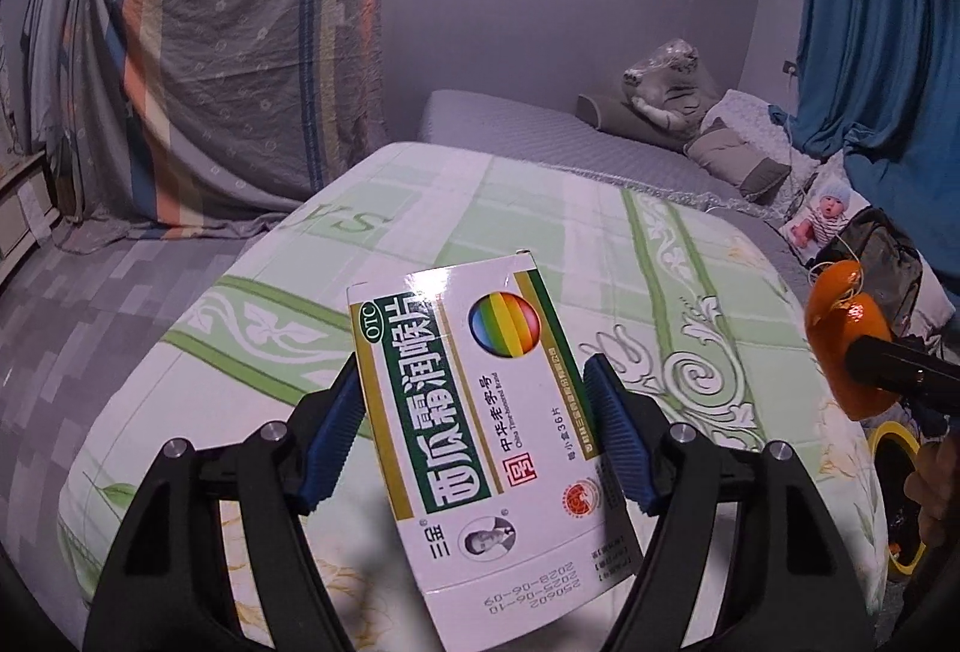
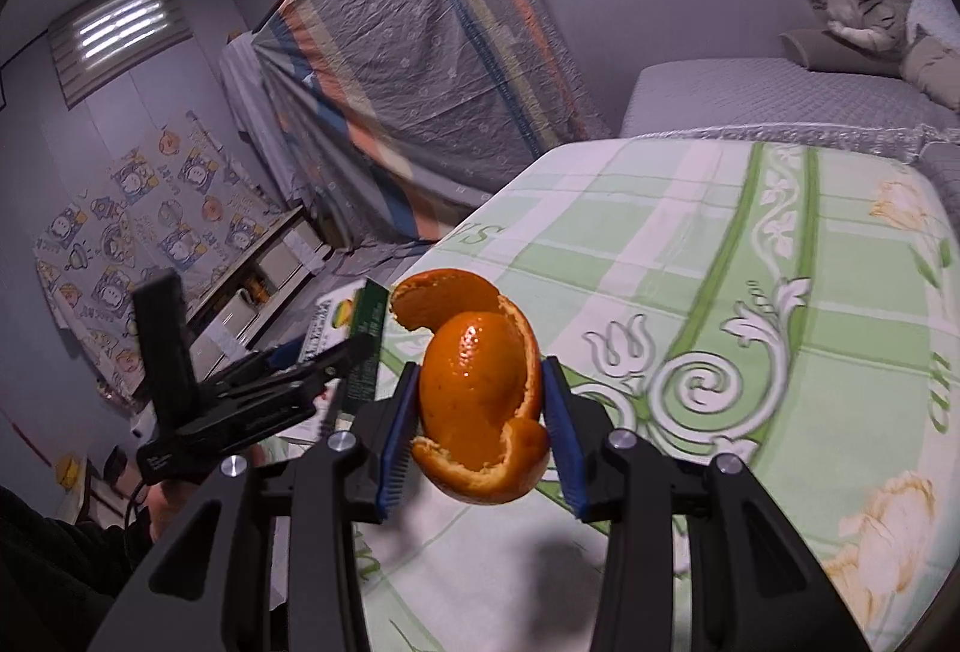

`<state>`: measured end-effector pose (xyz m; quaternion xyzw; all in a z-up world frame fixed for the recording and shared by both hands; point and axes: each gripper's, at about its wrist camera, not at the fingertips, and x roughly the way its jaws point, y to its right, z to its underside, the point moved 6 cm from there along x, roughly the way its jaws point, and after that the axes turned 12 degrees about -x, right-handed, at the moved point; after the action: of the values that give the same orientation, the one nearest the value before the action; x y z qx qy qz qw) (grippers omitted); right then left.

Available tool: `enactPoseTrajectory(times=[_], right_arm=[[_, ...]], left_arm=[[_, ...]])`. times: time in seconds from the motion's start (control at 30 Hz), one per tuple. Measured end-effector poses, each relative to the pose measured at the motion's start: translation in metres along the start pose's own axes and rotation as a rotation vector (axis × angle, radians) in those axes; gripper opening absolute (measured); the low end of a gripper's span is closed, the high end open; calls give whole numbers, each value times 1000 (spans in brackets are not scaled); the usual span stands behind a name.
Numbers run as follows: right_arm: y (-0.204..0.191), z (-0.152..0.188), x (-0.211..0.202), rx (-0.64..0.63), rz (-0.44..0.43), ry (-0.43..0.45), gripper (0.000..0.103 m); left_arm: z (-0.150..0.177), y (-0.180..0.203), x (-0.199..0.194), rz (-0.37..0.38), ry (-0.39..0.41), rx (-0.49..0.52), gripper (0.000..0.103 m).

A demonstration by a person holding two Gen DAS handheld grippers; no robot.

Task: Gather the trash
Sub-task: 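Carry the medicine box with the left gripper while the right carries the peel to the bin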

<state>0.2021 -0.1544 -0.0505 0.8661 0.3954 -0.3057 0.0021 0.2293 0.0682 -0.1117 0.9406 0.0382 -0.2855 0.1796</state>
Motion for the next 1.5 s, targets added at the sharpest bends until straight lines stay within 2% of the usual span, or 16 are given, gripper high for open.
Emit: enactPoseTrajectory(times=[0.2,0.33,0.57,0.8,0.93,1.1,1.27,1.37,1.5], right_arm=[[25,21,-58,61,94,70,38],[52,43,-106,135,178,130,38],[112,102,-204,302,393,215,37],[156,169,-293,461,614,269,37],[177,203,-327,538,728,278,37],[205,242,-345,632,776,282,37],[231,267,-342,707,772,272,37],[239,276,-339,732,765,263,37],[246,281,-336,759,765,256,37]], left_arm=[[-1,83,-23,155,38,131,69],[10,154,-38,287,49,232,69],[49,267,-56,496,16,378,69],[91,355,-71,642,-20,471,69],[116,392,-71,683,-42,512,70],[149,426,-64,710,-72,551,70],[172,447,-48,702,-132,555,70],[185,456,-40,690,-142,564,70],[200,464,-20,687,-223,557,71]])
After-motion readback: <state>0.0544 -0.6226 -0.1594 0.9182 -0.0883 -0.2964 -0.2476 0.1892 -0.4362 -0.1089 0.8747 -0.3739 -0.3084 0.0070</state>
